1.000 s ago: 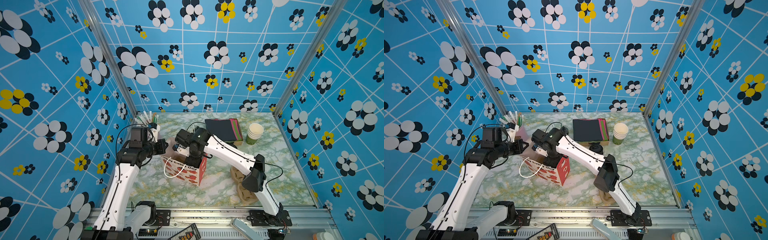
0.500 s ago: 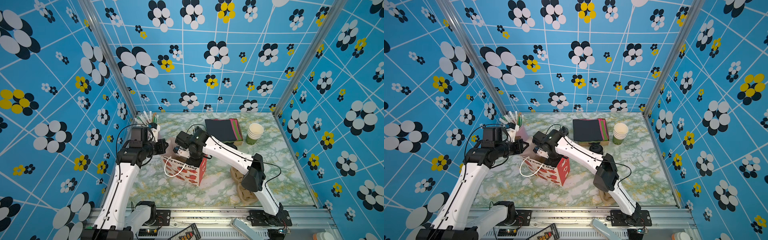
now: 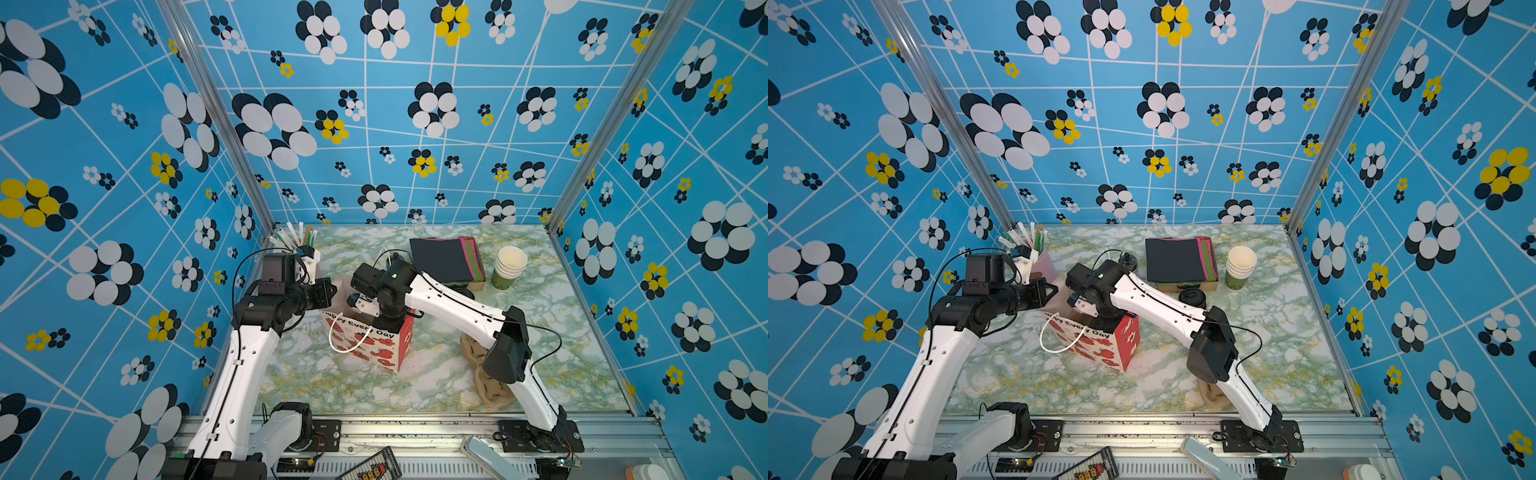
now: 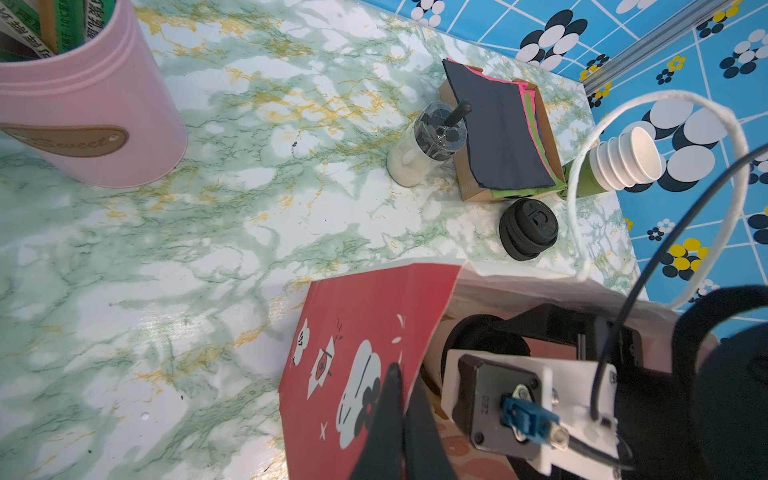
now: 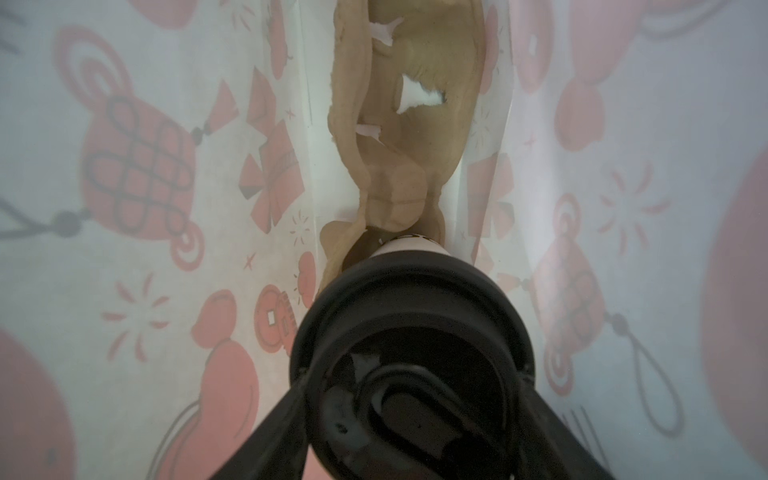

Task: Pack the takeout coffee
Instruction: 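Lower the held coffee cup down into the bag onto the pulp holder, then open the right gripper and lift it out of the bag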

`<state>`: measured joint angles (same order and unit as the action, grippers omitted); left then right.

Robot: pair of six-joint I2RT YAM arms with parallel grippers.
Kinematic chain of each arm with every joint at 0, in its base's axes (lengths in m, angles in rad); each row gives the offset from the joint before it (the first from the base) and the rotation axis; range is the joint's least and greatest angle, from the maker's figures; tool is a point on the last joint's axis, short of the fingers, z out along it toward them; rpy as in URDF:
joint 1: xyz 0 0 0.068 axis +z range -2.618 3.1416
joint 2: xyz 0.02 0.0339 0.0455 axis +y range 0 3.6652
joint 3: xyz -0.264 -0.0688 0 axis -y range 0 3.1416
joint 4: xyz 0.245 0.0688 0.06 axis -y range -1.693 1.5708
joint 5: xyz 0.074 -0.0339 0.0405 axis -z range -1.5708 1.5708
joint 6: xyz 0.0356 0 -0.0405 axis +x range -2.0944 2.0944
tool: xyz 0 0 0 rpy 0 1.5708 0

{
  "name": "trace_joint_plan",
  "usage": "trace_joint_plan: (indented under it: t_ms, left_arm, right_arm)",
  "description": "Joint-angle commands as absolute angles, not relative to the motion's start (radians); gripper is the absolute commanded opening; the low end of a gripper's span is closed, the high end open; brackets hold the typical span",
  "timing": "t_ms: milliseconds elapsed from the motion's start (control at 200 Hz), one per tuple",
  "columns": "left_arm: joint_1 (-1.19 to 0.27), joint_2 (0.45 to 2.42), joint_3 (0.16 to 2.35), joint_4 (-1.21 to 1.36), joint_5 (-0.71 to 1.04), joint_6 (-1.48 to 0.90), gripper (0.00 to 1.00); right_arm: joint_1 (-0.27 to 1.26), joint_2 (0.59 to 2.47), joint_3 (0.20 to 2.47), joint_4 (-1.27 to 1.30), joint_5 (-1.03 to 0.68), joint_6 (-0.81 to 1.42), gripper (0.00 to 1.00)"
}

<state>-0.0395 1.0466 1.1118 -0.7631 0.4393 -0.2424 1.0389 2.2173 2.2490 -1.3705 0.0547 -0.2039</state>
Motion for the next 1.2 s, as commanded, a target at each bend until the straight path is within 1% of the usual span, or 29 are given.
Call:
trace_joint_plan:
  t_ms: [0, 285, 575, 999, 1194]
  left_arm:
    - [-0.043, 1.054, 1.126, -0.804, 0.448, -0.224, 0.00]
    - [-0.044, 1.055, 1.122, -0.803, 0.448, -0.224, 0.00]
    - [-0.051, 1.072, 1.147, -0.848, 0.407, -0.198, 0.00]
    - [-0.100, 1.101, 1.177, -0.878, 0.346, -0.185, 0.00]
    - [-0.109, 1.104, 1.190, -0.887, 0.330, -0.185, 0.00]
  right_arm:
    - [1.031, 2.261, 2.221, -1.388, 0.076, -0.215, 0.68]
    - [1.032, 2.258, 2.225, -1.391, 0.078, -0.213, 0.68]
    - [1.032, 2.226, 2.291, -1.401, 0.051, -0.203, 0.74]
    - [1.041, 2.222, 2.448, -1.449, 0.029, -0.204, 0.94]
    - [1.043, 2.202, 2.517, -1.457, 0.023, -0.199, 0.99]
